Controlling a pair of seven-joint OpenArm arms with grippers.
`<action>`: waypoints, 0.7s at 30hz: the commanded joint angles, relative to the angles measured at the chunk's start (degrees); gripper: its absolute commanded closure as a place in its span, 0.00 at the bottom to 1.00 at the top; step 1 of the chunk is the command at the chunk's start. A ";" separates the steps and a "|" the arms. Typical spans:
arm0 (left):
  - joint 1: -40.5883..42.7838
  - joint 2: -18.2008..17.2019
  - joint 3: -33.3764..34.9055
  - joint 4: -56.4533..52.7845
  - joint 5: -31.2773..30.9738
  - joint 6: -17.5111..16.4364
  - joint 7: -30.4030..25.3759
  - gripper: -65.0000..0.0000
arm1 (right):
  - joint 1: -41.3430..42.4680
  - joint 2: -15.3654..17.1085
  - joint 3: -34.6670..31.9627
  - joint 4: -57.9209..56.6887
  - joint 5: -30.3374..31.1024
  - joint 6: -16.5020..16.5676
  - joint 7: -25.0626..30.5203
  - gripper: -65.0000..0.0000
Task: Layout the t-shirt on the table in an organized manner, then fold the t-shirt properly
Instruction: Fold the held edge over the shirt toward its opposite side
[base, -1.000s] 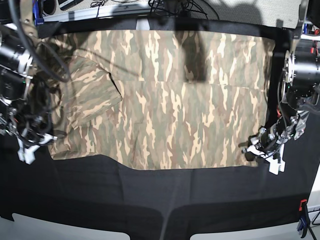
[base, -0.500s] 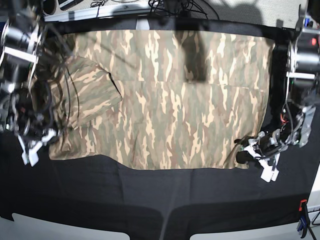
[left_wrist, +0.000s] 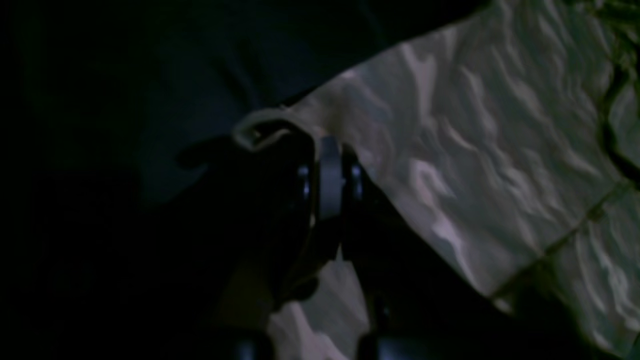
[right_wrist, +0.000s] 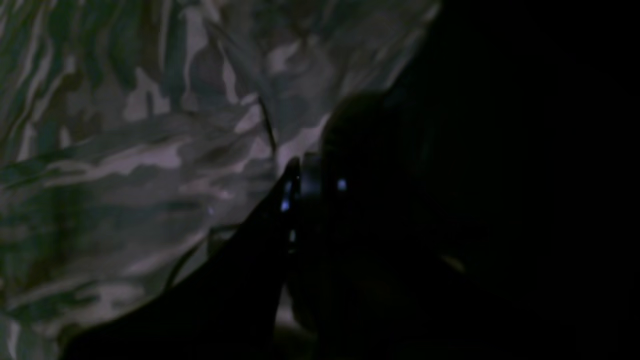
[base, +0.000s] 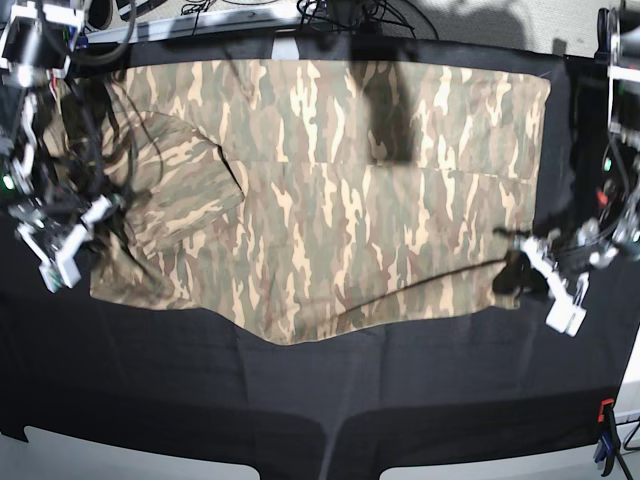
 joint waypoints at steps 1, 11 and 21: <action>0.24 -1.18 -2.27 2.71 -1.97 -0.54 0.35 1.00 | -0.42 1.27 1.90 2.38 0.44 0.28 0.26 1.00; 15.19 -1.18 -16.72 16.26 -9.35 -0.54 12.52 1.00 | -9.62 1.27 13.51 8.70 0.44 0.28 -0.22 1.00; 20.41 -1.14 -18.34 17.22 -9.35 -0.54 12.20 1.00 | -12.04 1.27 14.16 8.68 0.46 0.28 -4.94 1.00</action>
